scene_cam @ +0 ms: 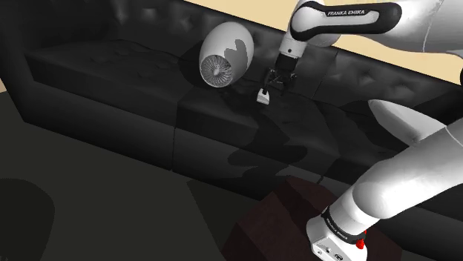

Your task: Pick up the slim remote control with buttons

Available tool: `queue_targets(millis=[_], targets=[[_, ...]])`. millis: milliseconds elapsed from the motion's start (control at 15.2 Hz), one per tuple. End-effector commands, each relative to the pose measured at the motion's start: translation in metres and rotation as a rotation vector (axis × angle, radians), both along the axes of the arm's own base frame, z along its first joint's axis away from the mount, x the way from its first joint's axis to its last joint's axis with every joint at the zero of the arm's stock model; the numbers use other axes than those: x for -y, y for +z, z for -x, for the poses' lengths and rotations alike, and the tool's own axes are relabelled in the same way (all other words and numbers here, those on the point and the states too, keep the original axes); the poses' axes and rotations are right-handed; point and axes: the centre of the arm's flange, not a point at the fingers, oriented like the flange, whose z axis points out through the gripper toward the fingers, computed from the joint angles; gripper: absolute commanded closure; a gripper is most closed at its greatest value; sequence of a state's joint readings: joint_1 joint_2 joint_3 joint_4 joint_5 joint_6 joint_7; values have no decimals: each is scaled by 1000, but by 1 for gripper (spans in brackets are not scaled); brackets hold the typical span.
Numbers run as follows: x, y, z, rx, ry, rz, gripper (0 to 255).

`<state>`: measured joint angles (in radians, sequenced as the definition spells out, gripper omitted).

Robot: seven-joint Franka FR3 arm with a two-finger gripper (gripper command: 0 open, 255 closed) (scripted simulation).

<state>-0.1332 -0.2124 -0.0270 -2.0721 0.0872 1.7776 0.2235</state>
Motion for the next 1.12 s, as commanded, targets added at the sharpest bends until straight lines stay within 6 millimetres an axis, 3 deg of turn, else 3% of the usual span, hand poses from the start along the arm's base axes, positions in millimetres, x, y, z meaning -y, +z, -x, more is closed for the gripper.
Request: queue_targets(millis=[0,528,1056], targets=[[14,-6,-20,-4,-55,7,0],[82,-38,-91,-19,-267,32,0],[165,-69,-146,-34,-479,57,0]])
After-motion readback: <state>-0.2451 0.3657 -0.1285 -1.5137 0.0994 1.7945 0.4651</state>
